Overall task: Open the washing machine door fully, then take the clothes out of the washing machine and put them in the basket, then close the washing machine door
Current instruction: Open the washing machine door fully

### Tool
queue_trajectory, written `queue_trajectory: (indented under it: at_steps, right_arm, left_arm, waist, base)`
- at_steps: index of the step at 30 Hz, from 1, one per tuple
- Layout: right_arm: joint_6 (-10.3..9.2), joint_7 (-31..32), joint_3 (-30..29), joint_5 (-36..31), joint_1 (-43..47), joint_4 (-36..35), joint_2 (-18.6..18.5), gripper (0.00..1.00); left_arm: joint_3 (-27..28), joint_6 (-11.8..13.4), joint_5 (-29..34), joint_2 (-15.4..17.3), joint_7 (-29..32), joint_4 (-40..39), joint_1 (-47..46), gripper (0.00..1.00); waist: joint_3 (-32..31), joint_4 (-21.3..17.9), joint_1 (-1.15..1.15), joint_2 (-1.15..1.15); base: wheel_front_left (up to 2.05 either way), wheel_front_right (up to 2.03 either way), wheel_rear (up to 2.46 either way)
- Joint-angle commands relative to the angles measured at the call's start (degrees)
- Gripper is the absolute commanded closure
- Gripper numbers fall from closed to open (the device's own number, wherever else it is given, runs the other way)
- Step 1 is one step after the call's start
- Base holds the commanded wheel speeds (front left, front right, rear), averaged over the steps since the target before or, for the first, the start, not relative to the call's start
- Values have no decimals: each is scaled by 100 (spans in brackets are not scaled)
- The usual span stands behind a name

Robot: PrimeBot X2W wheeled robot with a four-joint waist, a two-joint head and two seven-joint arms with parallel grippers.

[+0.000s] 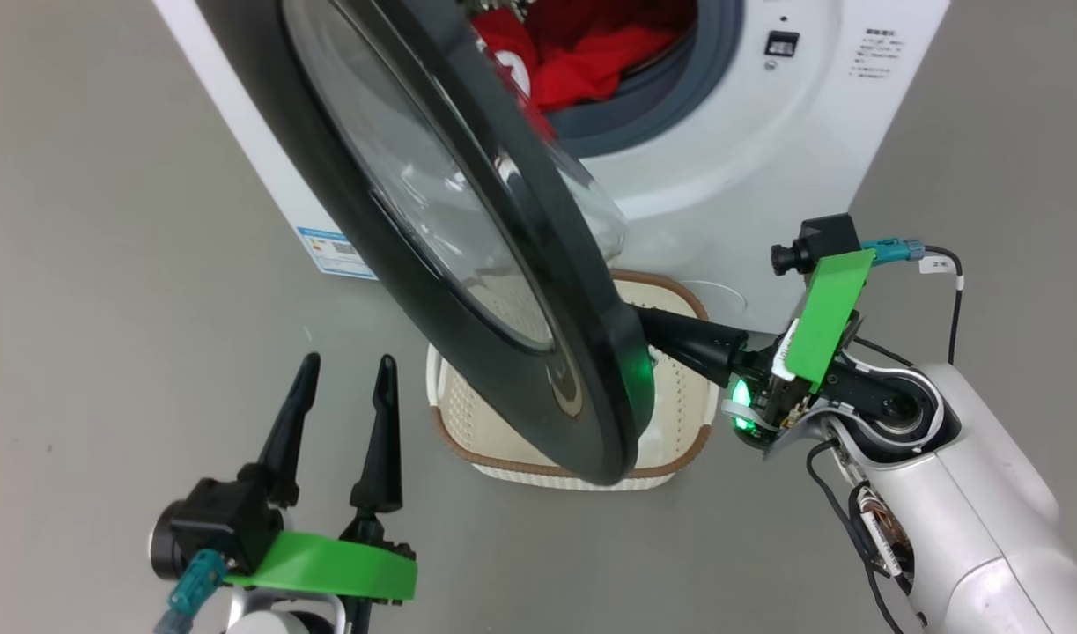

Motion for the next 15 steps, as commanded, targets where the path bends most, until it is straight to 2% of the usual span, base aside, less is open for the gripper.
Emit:
queue_trajectory:
  at_steps: [1, 15]
  right_arm:
    - [39, 15, 127, 67, 42, -246, 137, 100]
    - [39, 24, 560, 281, 402, -465, 118, 100]
  left_arm:
    - [173, 34, -35, 63, -45, -96, 35, 0]
    - [153, 95, -92, 63, -45, -38, 172, 0]
  waist:
    - [-96, 119, 0, 0]
    - [-388, 566, 0, 0]
  base:
    - [0, 0, 0]
    - [0, 0, 0]
